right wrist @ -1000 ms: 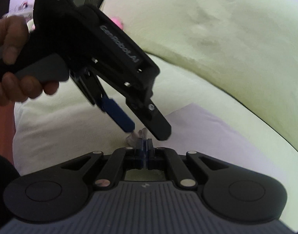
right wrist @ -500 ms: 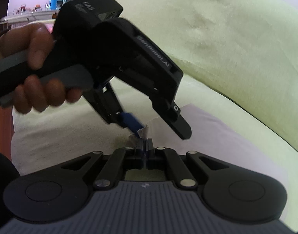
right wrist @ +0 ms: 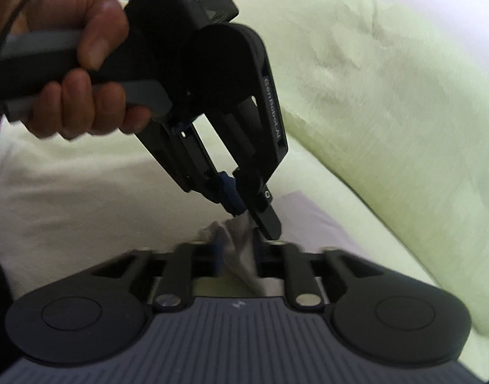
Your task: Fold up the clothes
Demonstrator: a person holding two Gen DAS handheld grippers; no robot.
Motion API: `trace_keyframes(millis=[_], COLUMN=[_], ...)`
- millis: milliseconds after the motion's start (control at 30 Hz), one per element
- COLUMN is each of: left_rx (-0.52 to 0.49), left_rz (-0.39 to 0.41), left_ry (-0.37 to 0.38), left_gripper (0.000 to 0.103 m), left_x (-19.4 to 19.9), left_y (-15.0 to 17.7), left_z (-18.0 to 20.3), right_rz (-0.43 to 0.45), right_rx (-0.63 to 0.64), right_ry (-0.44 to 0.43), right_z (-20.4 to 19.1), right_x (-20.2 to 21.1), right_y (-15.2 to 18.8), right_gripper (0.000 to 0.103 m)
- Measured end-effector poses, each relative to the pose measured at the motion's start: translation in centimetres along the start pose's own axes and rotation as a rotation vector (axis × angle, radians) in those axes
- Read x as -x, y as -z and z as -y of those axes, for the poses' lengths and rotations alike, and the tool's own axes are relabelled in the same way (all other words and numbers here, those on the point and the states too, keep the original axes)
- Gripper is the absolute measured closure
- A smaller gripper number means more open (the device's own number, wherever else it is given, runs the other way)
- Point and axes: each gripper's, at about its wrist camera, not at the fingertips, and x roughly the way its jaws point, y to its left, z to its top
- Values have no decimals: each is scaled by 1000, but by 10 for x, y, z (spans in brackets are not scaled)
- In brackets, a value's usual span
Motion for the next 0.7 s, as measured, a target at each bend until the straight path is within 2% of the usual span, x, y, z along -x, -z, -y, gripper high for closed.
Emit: trace_keyframes(millis=[167,700], left_rx=[-8,-61], left_rz=[-9,-3], left_ry=[-5,-79], left_gripper=[95,95], left_x=[1,12], left_y=[-1,-2], left_z=[0,-7], right_rz=[5,20], right_rx=[52,-16], right_ry=[41,-19], right_z=[-8,-12], right_x=[5,18], right_y=[2,8], right_gripper=[102,103])
